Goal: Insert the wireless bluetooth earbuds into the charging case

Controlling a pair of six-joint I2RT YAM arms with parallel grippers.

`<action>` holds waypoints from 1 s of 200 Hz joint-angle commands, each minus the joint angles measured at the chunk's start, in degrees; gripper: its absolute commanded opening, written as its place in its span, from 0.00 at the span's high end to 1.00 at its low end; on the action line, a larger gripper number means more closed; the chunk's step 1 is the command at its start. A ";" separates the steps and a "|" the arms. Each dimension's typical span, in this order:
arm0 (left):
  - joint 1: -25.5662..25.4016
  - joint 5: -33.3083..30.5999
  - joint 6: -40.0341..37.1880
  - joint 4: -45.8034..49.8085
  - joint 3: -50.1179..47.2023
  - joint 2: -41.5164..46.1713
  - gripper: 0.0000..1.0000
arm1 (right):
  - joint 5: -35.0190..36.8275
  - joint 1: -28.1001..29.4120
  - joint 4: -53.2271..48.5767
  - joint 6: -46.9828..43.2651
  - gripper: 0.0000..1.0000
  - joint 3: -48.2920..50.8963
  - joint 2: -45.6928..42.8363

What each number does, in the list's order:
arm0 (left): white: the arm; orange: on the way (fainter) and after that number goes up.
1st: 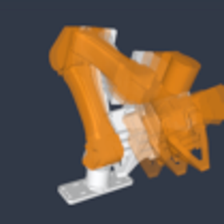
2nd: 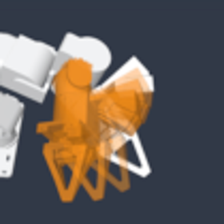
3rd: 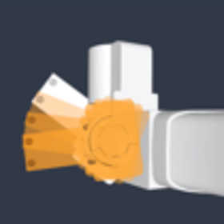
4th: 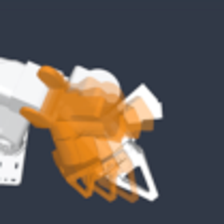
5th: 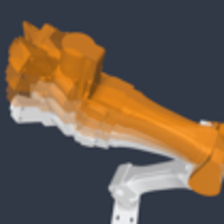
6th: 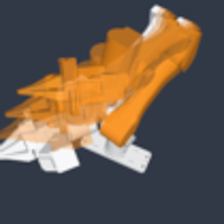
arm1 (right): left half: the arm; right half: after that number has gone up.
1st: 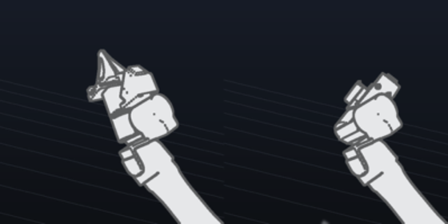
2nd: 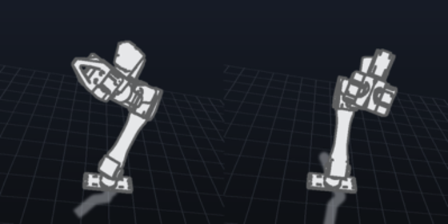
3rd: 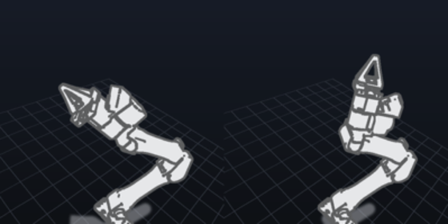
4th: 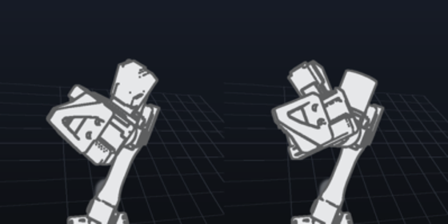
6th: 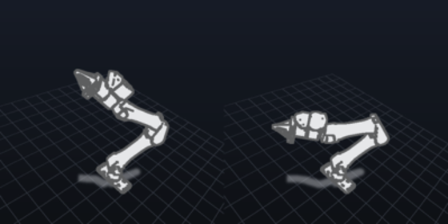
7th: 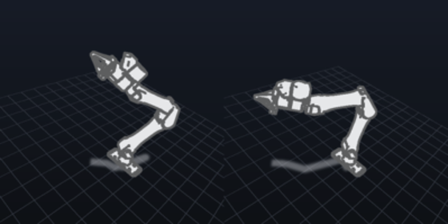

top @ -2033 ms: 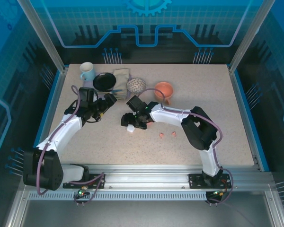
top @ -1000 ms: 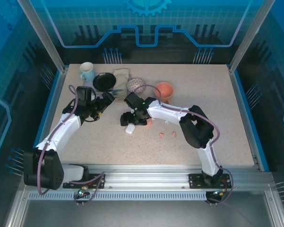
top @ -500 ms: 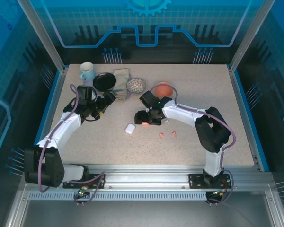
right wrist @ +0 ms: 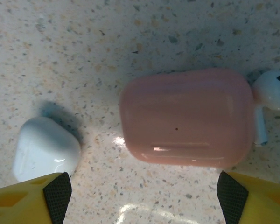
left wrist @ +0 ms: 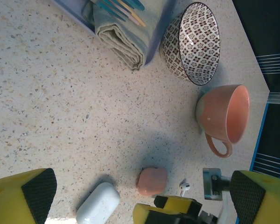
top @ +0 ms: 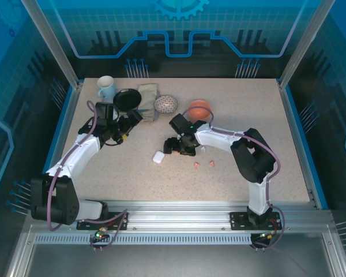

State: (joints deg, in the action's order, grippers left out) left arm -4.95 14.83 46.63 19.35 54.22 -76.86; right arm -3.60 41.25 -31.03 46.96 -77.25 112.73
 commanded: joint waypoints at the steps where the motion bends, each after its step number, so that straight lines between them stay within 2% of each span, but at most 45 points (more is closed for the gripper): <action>1: -0.58 0.94 0.48 0.66 1.92 -0.50 0.01 | -0.93 -1.18 -0.09 1.22 0.15 -2.37 1.84; 56: -1.14 0.75 -0.04 0.91 2.80 -0.81 0.01 | -0.88 -2.75 -0.47 1.74 0.15 -8.71 6.16; 110: -1.46 1.36 0.55 -0.09 2.35 -1.62 0.01 | -1.43 -2.70 -6.55 -0.93 0.16 -21.78 13.67; 154: -1.81 1.96 0.90 -1.15 1.78 -2.06 0.01 | 1.84 -1.62 -11.40 -4.18 0.16 -23.91 14.88; 200: -2.22 2.05 1.29 -1.93 1.75 -2.59 0.01 | 8.27 0.97 -15.92 -5.88 0.16 -27.97 17.21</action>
State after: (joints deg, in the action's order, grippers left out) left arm -6.57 15.49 46.70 18.15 55.46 -78.76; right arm 0.69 40.27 -42.15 43.11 -100.92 127.20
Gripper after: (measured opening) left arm 0.990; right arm 0.837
